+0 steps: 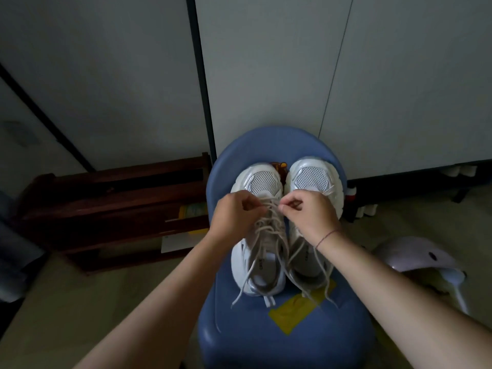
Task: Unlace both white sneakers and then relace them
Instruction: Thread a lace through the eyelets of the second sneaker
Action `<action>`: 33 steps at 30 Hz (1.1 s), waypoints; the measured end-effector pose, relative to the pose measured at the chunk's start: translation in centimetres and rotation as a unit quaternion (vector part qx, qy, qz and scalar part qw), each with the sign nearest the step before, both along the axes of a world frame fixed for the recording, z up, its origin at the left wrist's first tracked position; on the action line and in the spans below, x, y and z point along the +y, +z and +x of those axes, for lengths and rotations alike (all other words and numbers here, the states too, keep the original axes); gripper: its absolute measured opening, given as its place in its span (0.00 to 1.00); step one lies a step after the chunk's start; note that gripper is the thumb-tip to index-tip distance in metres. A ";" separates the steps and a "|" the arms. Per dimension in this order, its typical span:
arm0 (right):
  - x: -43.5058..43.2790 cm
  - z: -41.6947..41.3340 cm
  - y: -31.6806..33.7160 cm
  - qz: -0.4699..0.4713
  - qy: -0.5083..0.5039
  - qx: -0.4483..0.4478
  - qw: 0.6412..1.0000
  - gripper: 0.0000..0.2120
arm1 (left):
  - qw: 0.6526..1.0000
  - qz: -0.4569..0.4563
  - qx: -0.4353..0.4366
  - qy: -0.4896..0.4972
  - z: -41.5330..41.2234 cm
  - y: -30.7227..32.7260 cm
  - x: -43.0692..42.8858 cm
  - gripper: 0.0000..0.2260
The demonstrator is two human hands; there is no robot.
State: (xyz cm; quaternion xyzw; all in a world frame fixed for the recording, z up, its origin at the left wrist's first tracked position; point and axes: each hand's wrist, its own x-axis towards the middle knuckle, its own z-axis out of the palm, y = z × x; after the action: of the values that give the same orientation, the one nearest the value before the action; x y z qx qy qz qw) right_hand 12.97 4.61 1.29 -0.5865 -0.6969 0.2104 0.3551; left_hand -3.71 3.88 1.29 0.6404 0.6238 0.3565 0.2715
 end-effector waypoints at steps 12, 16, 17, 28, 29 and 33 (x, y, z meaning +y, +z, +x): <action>0.8 -0.7 -0.2 -0.046 0.029 0.019 0.998 0.04 | 0.998 -0.039 -0.028 -0.050 -0.2 0.3 0.5 0.08; 0.7 -0.8 -0.1 -0.055 0.034 0.022 0.998 0.05 | 0.993 -0.056 -0.086 -0.055 -0.4 0.3 0.1 0.11; 0.7 -0.9 -0.1 -0.056 0.028 0.015 0.998 0.05 | 0.993 -0.057 -0.090 -0.055 -0.5 0.2 0.0 0.11; 0.8 -0.9 0.2 -0.055 0.013 -0.036 0.998 0.09 | 0.999 -0.013 -0.017 -0.034 -1.4 -0.6 0.1 0.11; 0.9 -0.5 0.3 -0.061 0.012 -0.034 0.997 0.11 | 1.000 -0.010 -0.009 -0.025 -1.6 -0.7 0.1 0.11; 1.3 1.4 0.6 -0.039 0.002 -0.008 0.999 0.12 | 0.998 -0.004 0.002 0.061 -3.7 -0.8 0.5 0.10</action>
State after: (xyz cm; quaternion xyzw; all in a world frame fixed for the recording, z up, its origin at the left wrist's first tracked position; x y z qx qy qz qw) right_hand 14.32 5.93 1.87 -0.5998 -0.6923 0.2334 0.3263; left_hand -7.37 4.40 0.49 0.6008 0.6633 0.3689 0.2509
